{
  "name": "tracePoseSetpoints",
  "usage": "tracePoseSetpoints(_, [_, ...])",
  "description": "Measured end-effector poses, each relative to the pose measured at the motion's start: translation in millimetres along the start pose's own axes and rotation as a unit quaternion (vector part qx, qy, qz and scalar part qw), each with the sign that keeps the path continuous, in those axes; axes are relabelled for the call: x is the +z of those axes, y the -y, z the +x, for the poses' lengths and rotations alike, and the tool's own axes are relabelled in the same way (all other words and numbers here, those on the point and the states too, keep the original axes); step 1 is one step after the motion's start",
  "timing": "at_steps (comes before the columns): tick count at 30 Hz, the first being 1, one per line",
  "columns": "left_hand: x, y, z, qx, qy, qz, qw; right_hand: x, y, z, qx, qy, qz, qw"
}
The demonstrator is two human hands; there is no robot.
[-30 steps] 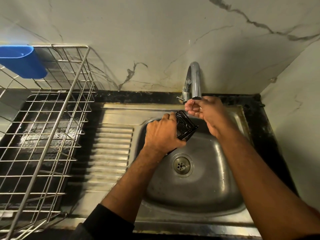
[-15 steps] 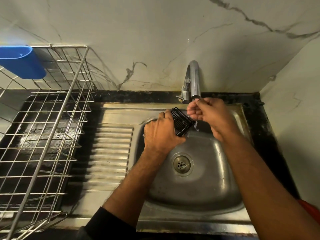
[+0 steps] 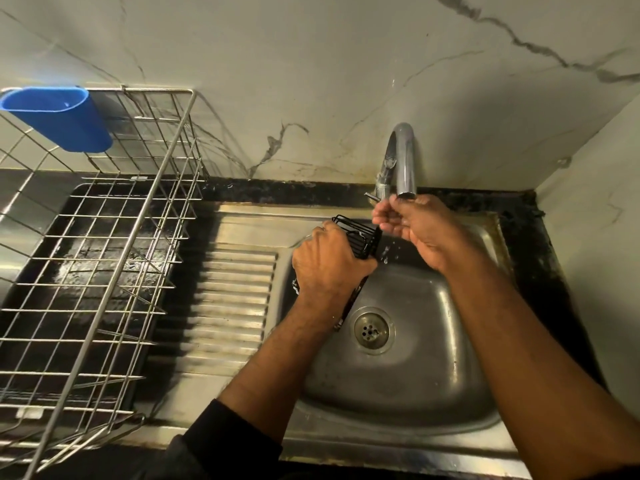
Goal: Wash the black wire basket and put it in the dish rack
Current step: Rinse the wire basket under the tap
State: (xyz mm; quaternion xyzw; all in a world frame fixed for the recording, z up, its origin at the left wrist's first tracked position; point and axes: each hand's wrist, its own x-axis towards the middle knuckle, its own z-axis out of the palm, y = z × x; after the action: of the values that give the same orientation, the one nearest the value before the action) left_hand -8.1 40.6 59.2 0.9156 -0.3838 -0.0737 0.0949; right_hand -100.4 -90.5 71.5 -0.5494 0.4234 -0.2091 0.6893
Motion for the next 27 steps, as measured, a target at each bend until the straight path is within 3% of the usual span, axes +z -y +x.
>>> tracePoseSetpoints(6, [1.8, -6.3, 7.1, 0.039, 0.026, -0.013, 0.999, -20.3, 8.0, -8.7, -0.018, 0.011, -0.063, 0.998])
tracePoseSetpoints(10, [2.9, -15.5, 10.3, 0.052, 0.028, -0.022, 0.998, -26.8, 9.8, -14.8, -0.021, -0.009, -0.011, 1.0])
tracePoseSetpoints(13, [2.7, -21.9, 10.9, 0.061, 0.023, -0.025, 0.998, -32.1, 6.2, -19.6, -0.035, 0.006, -0.071, 0.997])
tracePoseSetpoints(18, [-1.6, -25.1, 15.5, 0.067, 0.051, -0.039, 0.996, -50.5, -0.6, -26.0, -0.065, -0.134, -0.071, 0.986])
tracePoseSetpoints(27, [-9.3, -20.7, 16.5, 0.061, 0.054, -0.041, 0.996, -42.4, -48.5, -42.6, -0.025, -0.148, -0.094, 0.984])
